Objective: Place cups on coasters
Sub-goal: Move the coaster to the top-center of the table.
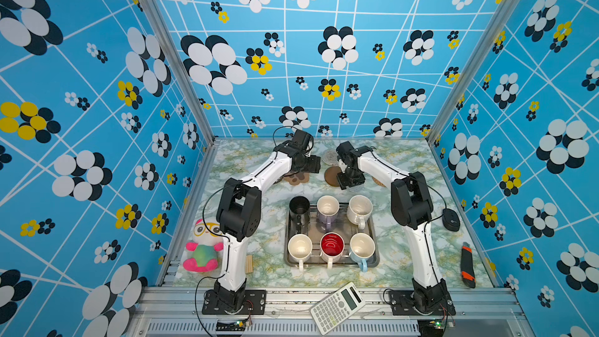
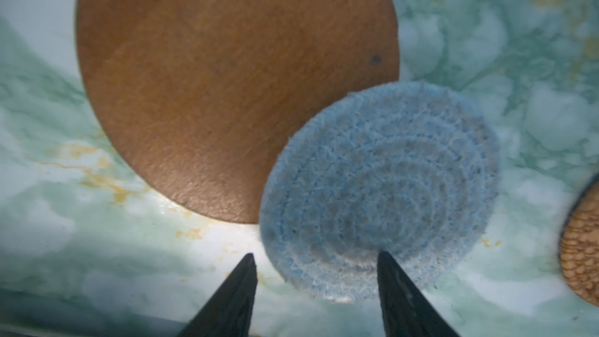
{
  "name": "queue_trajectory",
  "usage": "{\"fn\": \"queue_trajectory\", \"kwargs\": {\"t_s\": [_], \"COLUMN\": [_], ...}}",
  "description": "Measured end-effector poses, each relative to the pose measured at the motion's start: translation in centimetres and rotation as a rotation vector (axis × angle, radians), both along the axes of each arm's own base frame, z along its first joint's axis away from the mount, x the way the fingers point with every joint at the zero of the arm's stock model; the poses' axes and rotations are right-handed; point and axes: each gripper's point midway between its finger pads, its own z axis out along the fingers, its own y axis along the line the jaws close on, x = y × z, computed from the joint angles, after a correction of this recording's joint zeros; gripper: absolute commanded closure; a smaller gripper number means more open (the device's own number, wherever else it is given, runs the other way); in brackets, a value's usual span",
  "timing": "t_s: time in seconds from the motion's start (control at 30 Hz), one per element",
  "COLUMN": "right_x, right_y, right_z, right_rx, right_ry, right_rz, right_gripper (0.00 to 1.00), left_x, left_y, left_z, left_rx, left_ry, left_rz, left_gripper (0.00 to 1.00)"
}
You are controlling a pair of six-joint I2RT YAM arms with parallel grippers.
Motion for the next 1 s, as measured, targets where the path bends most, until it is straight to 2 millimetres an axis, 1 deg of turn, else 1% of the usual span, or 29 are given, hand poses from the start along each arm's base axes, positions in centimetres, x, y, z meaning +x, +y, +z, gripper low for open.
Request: {"fn": "queue_trajectory", "kwargs": {"t_s": [0.3, 0.57, 0.77, 1.0], "right_x": [0.7, 1.0, 1.2, 1.9], "right_y": [-0.2, -0.6, -1.0, -2.0], "right_z": [0.2, 0.3, 0.3, -0.1], "right_rx": [-0.021, -0.045, -0.068, -0.085], "right_ry": [-0.032, -0.05, -0.058, -0.061], "right_rz": [0.011, 0.013, 0.018, 0.011], "right_gripper": [0.53, 0.56, 0.62, 0.64], "left_x": [0.0, 0.0, 0.0, 0.0], "left_y": [0.0, 0.0, 0.0, 0.0], "left_z": [0.0, 0.0, 0.0, 0.0], "left_rx": [0.0, 0.0, 0.0, 0.0], "left_ry": [0.0, 0.001, 0.001, 0.001], "left_rz": [0.0, -0.001, -0.001, 0.0], "left_gripper": [0.24, 0.24, 0.24, 0.24]}}
